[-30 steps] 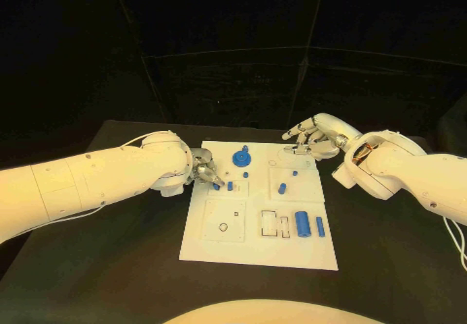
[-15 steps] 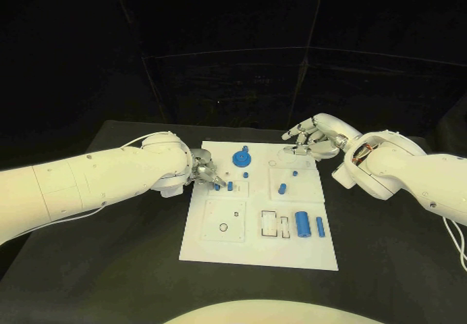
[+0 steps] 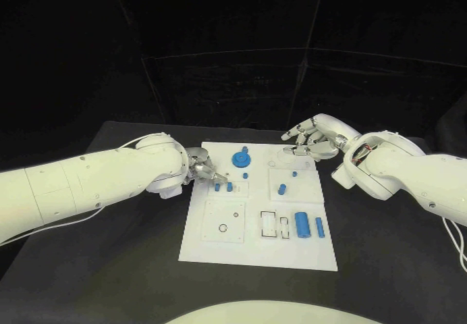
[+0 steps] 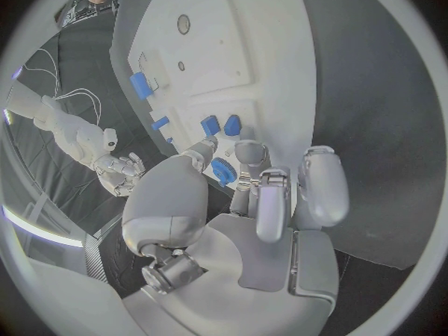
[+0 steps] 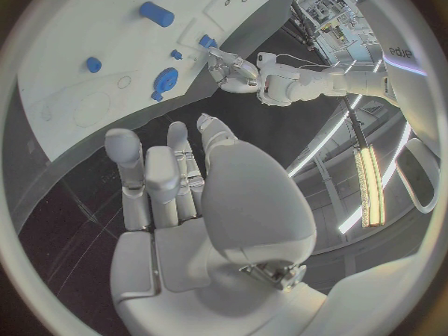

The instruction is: Assemble the parts on the task board

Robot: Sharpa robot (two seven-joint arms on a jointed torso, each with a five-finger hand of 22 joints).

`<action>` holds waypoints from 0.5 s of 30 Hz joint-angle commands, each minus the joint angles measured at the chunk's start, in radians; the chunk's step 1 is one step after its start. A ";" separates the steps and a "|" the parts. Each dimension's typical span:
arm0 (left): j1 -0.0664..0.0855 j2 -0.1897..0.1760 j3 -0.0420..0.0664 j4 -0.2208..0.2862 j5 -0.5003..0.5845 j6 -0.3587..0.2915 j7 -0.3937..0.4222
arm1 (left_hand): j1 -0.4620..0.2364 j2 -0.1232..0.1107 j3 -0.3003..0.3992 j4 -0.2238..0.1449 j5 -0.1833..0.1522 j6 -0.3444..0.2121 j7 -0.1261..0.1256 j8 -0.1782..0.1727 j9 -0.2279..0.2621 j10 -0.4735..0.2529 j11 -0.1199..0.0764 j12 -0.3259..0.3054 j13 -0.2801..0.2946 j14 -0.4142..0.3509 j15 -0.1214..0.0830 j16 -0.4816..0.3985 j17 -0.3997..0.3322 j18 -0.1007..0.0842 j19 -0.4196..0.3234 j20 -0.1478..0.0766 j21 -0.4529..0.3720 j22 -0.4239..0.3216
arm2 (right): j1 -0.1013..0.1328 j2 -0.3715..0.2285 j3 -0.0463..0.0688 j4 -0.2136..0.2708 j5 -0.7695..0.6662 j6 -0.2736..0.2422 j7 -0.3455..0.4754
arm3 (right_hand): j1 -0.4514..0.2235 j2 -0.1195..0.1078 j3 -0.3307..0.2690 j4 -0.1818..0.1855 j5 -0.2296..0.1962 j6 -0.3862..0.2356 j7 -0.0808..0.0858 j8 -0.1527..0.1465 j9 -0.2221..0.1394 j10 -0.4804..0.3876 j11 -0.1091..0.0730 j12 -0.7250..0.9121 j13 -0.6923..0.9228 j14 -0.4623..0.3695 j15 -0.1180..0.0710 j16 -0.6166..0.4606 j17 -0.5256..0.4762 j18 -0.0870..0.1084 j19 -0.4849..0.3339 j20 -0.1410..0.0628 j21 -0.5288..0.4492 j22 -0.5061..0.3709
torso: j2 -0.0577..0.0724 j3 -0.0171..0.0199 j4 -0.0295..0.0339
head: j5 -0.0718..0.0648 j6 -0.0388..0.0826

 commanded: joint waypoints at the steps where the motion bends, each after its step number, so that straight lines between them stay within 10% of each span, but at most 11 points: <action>1: 0.001 -0.011 0.001 0.007 0.085 -0.110 0.110 | 0.018 0.015 -0.013 0.000 0.005 -0.038 0.014 -0.027 -0.014 -0.034 0.012 -0.042 -0.048 0.101 0.005 -0.003 0.255 0.014 -0.023 0.007 -0.028 -0.032 | 0.002 0.001 0.000 0.000 0.004 0.005 0.010 | 0.003 0.000 0.001 0.005 0.005 -0.009 -0.001 0.006 0.000 -0.009 -0.001 -0.001 -0.002 -0.011 0.000 -0.005 -0.004 0.012 -0.011 0.000 -0.008 -0.004 | 0.000 0.0001 0.0011 | -0.002 0.001; 7: 0.001 -0.026 0.002 0.010 0.200 -0.181 0.289 | 0.124 0.051 -0.001 -0.035 0.006 -0.126 0.066 -0.083 -0.054 -0.192 0.060 -0.188 -0.188 0.006 0.043 -0.209 0.000 0.080 -0.220 0.043 -0.332 -0.372 | 0.002 0.000 0.000 -0.001 0.005 0.003 0.011 | 0.003 0.000 0.001 0.005 0.005 -0.009 -0.001 0.006 0.000 -0.009 -0.001 -0.001 -0.002 -0.011 0.000 -0.005 -0.004 0.012 -0.011 0.000 -0.008 -0.004 | 0.000 0.0001 0.0003 | -0.005 0.001; 11: 0.002 -0.029 0.002 0.010 0.249 -0.209 0.417 | 0.212 0.043 0.022 -0.083 0.008 -0.210 0.119 -0.135 -0.095 -0.391 0.115 -0.322 -0.268 -0.272 0.096 -0.678 -0.467 0.099 -0.375 0.085 -0.569 -0.573 | 0.002 0.000 0.000 -0.003 0.006 0.002 0.011 | 0.003 0.000 0.002 0.005 0.005 -0.009 -0.001 0.006 0.000 -0.009 -0.001 -0.001 -0.002 -0.012 0.000 -0.007 -0.005 0.012 -0.013 0.000 -0.009 -0.006 | 0.001 0.0007 -0.0004 | -0.005 0.003; 15: 0.002 -0.020 0.002 0.007 0.265 -0.232 0.507 | 0.317 0.034 0.057 -0.147 0.008 -0.228 0.131 -0.150 -0.119 -0.427 0.130 -0.374 -0.326 -0.308 0.110 -0.757 -0.532 0.109 -0.391 0.105 -0.643 -0.625 | 0.002 0.000 0.000 -0.008 0.006 0.001 0.012 | 0.003 0.000 0.002 0.005 0.005 -0.009 -0.001 0.006 0.000 -0.010 -0.001 -0.001 -0.002 -0.013 0.000 -0.009 -0.008 0.013 -0.015 0.000 -0.012 -0.009 | 0.000 0.0006 0.0001 | -0.014 0.011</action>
